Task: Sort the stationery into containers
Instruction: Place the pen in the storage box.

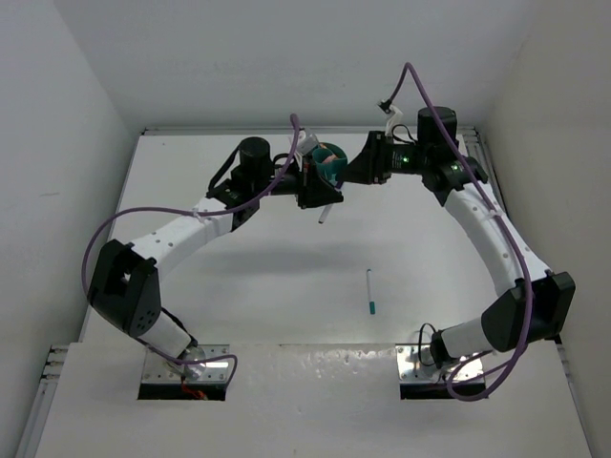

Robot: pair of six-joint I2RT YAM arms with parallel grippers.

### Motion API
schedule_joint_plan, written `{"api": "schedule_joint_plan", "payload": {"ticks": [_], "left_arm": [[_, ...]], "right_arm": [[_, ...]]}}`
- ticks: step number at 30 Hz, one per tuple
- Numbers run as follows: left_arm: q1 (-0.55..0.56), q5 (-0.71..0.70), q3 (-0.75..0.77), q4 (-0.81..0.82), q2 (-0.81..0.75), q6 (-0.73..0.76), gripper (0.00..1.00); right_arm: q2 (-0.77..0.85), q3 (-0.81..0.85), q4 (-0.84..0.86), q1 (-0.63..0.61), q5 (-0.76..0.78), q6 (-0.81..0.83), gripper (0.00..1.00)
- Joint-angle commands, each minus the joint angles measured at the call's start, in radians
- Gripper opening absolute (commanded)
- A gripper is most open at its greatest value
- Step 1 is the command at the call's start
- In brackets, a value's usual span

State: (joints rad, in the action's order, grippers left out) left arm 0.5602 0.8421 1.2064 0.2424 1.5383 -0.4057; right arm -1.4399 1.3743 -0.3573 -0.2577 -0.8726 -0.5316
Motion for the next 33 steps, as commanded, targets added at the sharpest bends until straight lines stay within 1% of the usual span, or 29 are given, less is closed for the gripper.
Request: {"api": "schedule_joint_plan", "payload": {"ticks": [1,5,6,8,9,10,11,14,15,16,17,18,19,21,22,23,25,27,30,33], "left_arm": [[-0.008,0.022,0.012,0.061,0.000,-0.018,0.00],[-0.008,0.018,0.013,0.066,0.005,-0.021,0.02],[-0.008,0.017,0.013,0.069,0.005,-0.021,0.05],[-0.008,0.014,0.016,0.069,0.003,-0.021,0.07],[-0.014,0.012,0.016,0.067,0.002,-0.021,0.12],[-0.016,0.012,0.015,0.067,0.002,-0.019,0.15],[-0.023,0.009,0.013,0.063,0.000,-0.022,0.31],[-0.049,-0.015,0.012,0.031,-0.004,-0.019,0.60],[-0.058,-0.024,0.012,0.000,-0.010,-0.016,0.79],[-0.084,-0.034,0.002,-0.017,-0.013,-0.006,0.83],[-0.103,-0.063,-0.002,-0.047,-0.021,0.001,0.95],[-0.121,-0.073,-0.010,-0.054,-0.035,0.005,0.95],[-0.169,-0.081,-0.022,-0.054,-0.043,0.017,0.95],[-0.227,-0.107,-0.030,-0.064,-0.075,0.051,0.96],[-0.279,-0.132,-0.033,-0.072,-0.082,0.062,0.96],[-0.304,-0.139,-0.034,-0.078,-0.099,0.074,0.96],[-0.365,-0.138,-0.039,-0.089,-0.109,0.099,0.96],[-0.396,-0.130,-0.053,-0.094,-0.122,0.116,0.97],[-0.440,-0.110,-0.096,-0.083,-0.136,0.122,0.97],[-0.460,-0.100,-0.131,-0.060,-0.142,0.114,0.97]], "right_arm": [[-0.013,-0.001,0.055,-0.006,-0.017,-0.007,0.26],[-0.028,0.017,0.054,-0.017,-0.013,0.001,0.18],[-0.037,0.020,0.043,-0.018,-0.009,0.011,0.13],[-0.045,0.031,0.031,-0.018,0.001,0.024,0.08],[-0.048,0.037,0.026,-0.017,0.003,0.030,0.03],[-0.057,0.039,0.026,-0.018,0.006,0.033,0.02],[-0.062,0.043,0.024,-0.018,0.010,0.033,0.00],[-0.092,0.078,0.015,-0.018,0.032,0.044,0.00],[-0.105,0.115,-0.006,-0.017,0.059,0.070,0.00],[-0.131,0.132,-0.014,-0.011,0.081,0.082,0.00],[-0.148,0.161,-0.017,-0.003,0.114,0.094,0.00],[-0.161,0.176,-0.014,0.006,0.132,0.094,0.00],[-0.197,0.192,-0.011,0.030,0.148,0.085,0.00],[-0.241,0.215,0.024,0.067,0.219,0.075,0.00],[-0.255,0.219,0.052,0.077,0.240,0.074,0.00],[-0.270,0.233,0.064,0.086,0.291,0.077,0.00],[-0.319,0.249,0.101,0.104,0.336,0.093,0.00],[-0.350,0.259,0.118,0.121,0.397,0.099,0.00],[-0.415,0.282,0.171,0.141,0.417,0.064,0.00],[-0.464,0.293,0.208,0.146,0.428,0.047,0.00]]}}
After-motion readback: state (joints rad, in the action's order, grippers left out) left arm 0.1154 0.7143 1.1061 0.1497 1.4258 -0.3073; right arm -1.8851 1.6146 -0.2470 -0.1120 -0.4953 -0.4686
